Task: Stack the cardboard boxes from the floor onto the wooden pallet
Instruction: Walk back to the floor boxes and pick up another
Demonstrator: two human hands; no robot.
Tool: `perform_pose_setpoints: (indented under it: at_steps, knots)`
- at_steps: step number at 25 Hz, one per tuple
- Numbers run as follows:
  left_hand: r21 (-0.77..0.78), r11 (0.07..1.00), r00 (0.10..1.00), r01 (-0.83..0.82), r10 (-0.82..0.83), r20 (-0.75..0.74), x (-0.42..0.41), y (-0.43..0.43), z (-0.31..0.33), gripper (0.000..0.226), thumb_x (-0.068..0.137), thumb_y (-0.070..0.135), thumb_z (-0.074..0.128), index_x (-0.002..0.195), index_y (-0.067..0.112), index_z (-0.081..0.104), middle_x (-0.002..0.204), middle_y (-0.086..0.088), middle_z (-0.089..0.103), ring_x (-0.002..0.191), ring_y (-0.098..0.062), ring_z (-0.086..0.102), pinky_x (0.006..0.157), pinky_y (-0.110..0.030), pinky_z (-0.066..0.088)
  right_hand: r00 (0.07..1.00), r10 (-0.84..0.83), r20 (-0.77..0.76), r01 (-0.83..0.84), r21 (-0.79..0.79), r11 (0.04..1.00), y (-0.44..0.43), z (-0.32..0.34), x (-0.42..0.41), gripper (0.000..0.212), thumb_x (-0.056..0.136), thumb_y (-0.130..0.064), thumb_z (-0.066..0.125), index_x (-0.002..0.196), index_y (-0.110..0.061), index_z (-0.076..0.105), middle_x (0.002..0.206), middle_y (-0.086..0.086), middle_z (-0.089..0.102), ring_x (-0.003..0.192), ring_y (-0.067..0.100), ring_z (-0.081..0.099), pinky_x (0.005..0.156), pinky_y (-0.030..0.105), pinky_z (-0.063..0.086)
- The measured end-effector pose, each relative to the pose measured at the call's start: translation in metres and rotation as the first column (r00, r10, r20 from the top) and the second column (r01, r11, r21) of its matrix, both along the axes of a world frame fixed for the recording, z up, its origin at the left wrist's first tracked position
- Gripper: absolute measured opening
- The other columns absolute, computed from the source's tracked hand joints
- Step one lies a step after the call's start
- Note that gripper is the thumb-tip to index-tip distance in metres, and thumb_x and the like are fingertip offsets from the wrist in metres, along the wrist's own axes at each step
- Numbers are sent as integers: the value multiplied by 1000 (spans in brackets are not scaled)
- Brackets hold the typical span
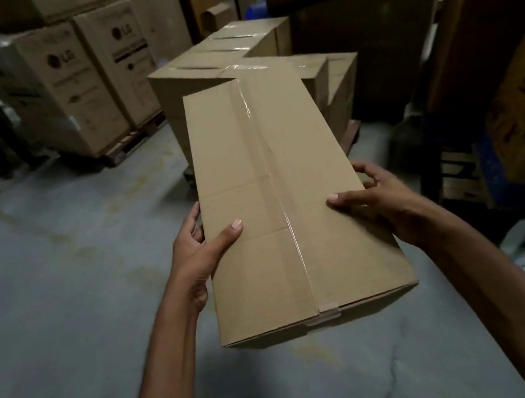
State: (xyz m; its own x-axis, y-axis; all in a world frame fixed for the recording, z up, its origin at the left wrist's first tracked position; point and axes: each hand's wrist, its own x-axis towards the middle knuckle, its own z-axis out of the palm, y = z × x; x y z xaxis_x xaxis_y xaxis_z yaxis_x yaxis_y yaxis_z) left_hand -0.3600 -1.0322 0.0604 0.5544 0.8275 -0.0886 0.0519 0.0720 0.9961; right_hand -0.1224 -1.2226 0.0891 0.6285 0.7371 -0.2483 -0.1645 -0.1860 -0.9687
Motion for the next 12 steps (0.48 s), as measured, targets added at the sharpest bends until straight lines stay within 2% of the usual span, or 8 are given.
perform_pose_setpoints:
  at_steps: [4, 6, 9, 12]
  knots:
    - [19, 994, 993, 112, -112, 30, 97, 16, 12, 83, 76, 17, 88, 146, 33, 48, 124, 4, 71, 107, -14, 73, 86, -35, 62, 990, -108, 87, 104, 47, 993, -11, 3, 67, 84, 74, -10, 89, 143, -29, 43, 121, -3, 62, 108, 14, 63, 91, 32, 55]
    - [58, 982, 982, 182, -184, 31, 142, 32, 16, 91, 73, 23, 89, 151, 33, 44, 128, 5, 69, 110, -13, 71, 86, -34, 62, 978, -163, 127, 154, 80, 985, -9, 1, 98, 93, 73, -15, 91, 149, -31, 41, 125, -6, 62, 111, 11, 63, 93, 32, 55]
    - [153, 938, 947, 313, -320, 28, 210, 58, 23, 102, 70, 33, 90, 156, 39, 34, 136, 10, 61, 119, -12, 65, 91, -32, 59, 949, -243, 199, 225, 109, 968, -3, 5, 147, 99, 75, -20, 90, 155, -39, 34, 122, -16, 58, 110, 7, 60, 84, 27, 53]
    - [205, 869, 885, 450, -464, 28, 273, 86, 34, 102, 74, 33, 90, 156, 45, 30, 141, 10, 58, 123, -13, 62, 97, -39, 57, 922, -307, 236, 274, 162, 948, 4, 17, 190, 100, 78, -18, 86, 157, -43, 30, 122, -19, 54, 112, 7, 58, 79, 23, 50]
